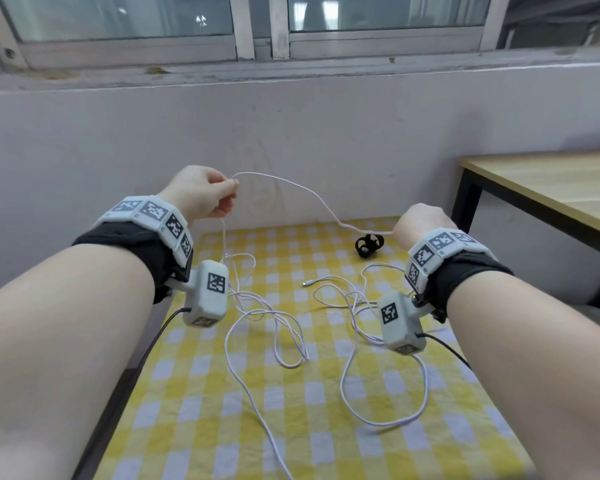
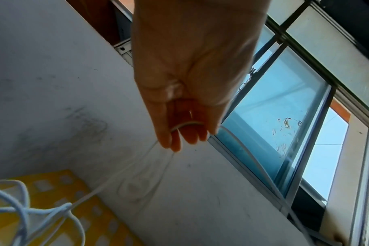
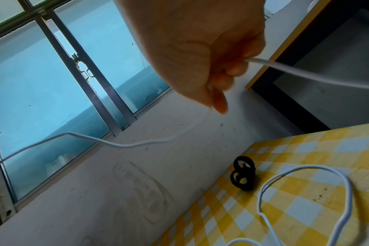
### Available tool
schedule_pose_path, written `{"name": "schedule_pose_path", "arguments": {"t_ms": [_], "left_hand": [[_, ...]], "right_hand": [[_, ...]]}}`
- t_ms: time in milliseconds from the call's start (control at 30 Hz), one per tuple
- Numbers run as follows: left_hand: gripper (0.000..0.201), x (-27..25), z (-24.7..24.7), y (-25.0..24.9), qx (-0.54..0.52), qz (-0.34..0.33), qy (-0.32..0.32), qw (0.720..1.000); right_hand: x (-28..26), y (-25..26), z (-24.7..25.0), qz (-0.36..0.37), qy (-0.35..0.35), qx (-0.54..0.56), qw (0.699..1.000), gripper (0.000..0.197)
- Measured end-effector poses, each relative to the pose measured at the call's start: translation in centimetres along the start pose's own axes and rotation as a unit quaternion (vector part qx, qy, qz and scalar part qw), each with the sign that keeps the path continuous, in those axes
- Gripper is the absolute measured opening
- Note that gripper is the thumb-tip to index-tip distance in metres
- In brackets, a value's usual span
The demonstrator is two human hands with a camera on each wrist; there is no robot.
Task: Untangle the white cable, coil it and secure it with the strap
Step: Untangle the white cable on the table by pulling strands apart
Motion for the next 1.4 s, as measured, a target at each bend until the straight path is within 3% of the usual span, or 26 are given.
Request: {"name": "schedule_pose_path", "arguments": {"t_ms": [100,200,300,400,500,600,667,733,833,900,1000,1067,1200,1300,1400], "left_hand": [[0.030,-0.2,-1.7,-0.9,-0.100,-0.012,0.031,0.994],[0.030,-0.2,-2.5,-2.3,-0.160,-0.033,0.046,0.985],[0.026,-0.5,-3.8,-4.1,-0.146,-0.072,0.090,0.983],[0.023,-1.2,-5.6,-5.6,-0.114,-0.097,0.139,0.979],[0.027,-1.9,-7.1,-6.5,-0.135,-0.125,0.178,0.967],[0.030,-2.0,-7.3,-6.4,-0.159,-0.128,0.192,0.960],[0.029,-1.5,-6.7,-5.7,-0.086,-0.116,0.157,0.977],[0.028,-0.8,-6.2,-4.7,0.035,-0.098,0.114,0.988],[0.025,-0.4,-8.0,-2.5,0.133,-0.064,0.160,0.976],[0.020,-0.6,-9.3,-1.3,0.148,-0.051,0.187,0.970],[0.009,-0.2,-9.5,0.5,0.182,-0.015,0.170,0.969],[0.011,0.3,-9.0,1.8,0.291,0.017,0.164,0.942],[0.016,0.3,-6.4,4.4,0.447,0.070,0.135,0.882],[0.022,0.1,-2.1,6.1,0.455,0.130,0.055,0.879],[0.051,-0.1,0.0,6.8,0.432,0.163,0.034,0.886]], "right_hand": [[-0.5,1.2,-2.0,0.012,0.085,-0.100,0.991,0.020],[-1.1,4.0,-3.3,0.088,0.106,-0.153,0.979,0.022],[-2.4,8.4,-2.4,0.247,0.068,0.005,0.967,0.031],[-5.2,12.5,-2.7,0.349,0.162,0.232,0.893,0.040],[-7.2,14.7,-5.0,0.344,0.305,0.342,0.820,0.051],[-7.2,14.8,-5.6,0.322,0.328,0.413,0.786,0.059],[-6.9,14.5,-4.9,0.332,0.293,0.402,0.801,0.059],[-6.9,14.2,-4.1,0.356,0.258,0.373,0.817,0.047],[-8.0,14.6,-3.4,0.411,0.253,0.340,0.807,0.013],[-8.7,14.9,-3.2,0.438,0.271,0.338,0.788,0.020],[-9.1,15.0,-3.1,0.450,0.280,0.344,0.775,0.034],[-7.8,14.3,-2.5,0.433,0.228,0.353,0.797,0.039],[-4.0,10.9,-0.4,0.347,0.044,0.321,0.880,0.041],[-2.2,7.6,0.7,0.267,-0.027,0.311,0.912,0.037],[-1.1,5.7,0.9,0.217,-0.021,0.250,0.943,0.038]]}}
Point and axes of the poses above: each hand's wrist, its own x-axis towards the middle knuckle, its own z-axis out of the back of the hand, y = z × x, the point moved 9 cm from there along x, towards the middle knuckle, and after that the axes turned 14 degrees about y, right-handed, at the moved point
